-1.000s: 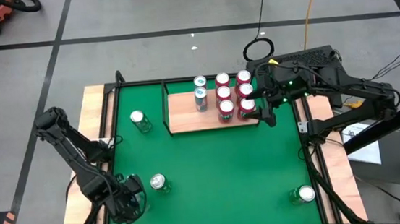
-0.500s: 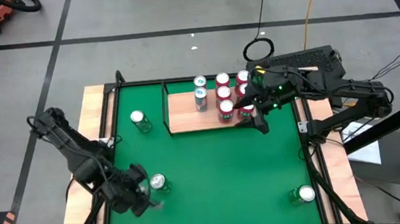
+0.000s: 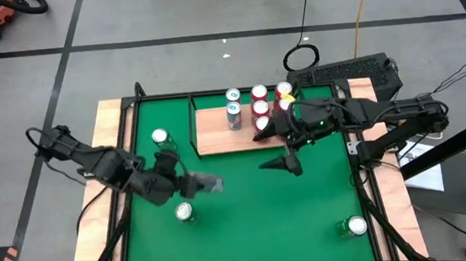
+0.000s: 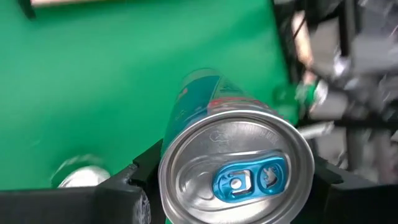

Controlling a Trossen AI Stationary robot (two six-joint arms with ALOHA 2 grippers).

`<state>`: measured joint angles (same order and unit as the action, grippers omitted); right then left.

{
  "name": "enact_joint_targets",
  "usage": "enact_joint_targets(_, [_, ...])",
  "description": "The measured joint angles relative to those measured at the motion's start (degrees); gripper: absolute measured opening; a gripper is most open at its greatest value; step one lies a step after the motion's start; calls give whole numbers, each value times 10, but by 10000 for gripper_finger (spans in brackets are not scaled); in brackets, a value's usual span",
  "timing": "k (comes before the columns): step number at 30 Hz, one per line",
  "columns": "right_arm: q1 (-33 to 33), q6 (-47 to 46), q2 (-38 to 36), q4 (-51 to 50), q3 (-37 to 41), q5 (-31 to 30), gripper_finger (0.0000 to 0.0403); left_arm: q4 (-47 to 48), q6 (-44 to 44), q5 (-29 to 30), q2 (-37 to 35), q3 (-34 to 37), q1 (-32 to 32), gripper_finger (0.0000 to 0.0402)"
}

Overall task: Place canned beverage on shelf
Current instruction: Put the blue soda can on the shelf aligned with the other blue soda can on the shelf

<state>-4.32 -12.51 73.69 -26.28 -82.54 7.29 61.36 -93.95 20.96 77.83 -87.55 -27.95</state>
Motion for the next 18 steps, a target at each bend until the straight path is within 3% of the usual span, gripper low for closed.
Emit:
enact_joint_targets(7, [-21, 37, 47, 24, 0, -97, 399, -68, 5, 60, 1, 0, 78, 221])
enact_joint_targets(12, [-22, 79, 72, 27, 0, -159, 398, -131, 42, 66, 15, -1, 122, 221])
enact_joint_targets(18, [-12, 123, 101, 43, 0, -167, 398, -203, 77, 57, 36, -1, 143, 221])
